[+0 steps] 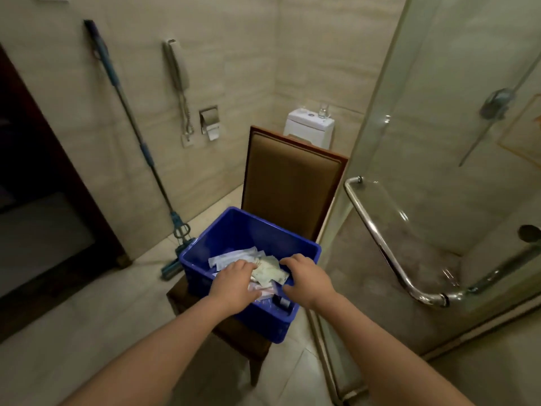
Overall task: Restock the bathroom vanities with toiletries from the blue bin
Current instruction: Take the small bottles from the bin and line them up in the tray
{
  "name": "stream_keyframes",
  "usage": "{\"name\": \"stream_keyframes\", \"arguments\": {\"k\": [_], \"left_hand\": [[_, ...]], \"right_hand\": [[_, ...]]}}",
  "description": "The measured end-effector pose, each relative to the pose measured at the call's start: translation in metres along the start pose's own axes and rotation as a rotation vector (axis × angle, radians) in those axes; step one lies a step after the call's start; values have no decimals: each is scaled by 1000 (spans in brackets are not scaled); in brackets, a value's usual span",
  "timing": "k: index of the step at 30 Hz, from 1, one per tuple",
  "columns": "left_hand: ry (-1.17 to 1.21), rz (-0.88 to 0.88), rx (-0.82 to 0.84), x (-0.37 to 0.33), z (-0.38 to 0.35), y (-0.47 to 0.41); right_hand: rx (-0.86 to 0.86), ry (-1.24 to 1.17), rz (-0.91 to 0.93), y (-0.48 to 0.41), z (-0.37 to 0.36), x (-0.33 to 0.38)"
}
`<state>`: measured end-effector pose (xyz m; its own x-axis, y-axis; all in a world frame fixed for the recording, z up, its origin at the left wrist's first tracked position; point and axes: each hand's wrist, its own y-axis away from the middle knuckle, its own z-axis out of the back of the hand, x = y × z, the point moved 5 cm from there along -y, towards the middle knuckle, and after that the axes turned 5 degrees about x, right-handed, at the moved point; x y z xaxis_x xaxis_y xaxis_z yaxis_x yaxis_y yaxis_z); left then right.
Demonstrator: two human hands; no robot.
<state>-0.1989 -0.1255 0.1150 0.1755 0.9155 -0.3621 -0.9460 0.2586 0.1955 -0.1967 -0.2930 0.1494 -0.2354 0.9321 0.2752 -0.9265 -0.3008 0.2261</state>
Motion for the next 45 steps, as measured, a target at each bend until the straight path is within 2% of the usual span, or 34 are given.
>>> {"name": "stream_keyframes", "arguments": {"k": [11, 19, 34, 39, 45], "left_hand": [[20, 185, 18, 39, -7, -23], [16, 190, 146, 76, -21, -70], [-35, -50, 648, 149, -56, -211], [-53, -136, 808, 157, -81, -235], [-75, -200, 928, 166, -121, -245]], "right_hand": [[113, 1, 118, -68, -27, -2], [203, -69, 46, -120, -58, -16], [380, -313, -418, -191, -124, -41], [409, -405, -583, -189, -146, -41], [481, -466, -688, -188, -184, -42]]}}
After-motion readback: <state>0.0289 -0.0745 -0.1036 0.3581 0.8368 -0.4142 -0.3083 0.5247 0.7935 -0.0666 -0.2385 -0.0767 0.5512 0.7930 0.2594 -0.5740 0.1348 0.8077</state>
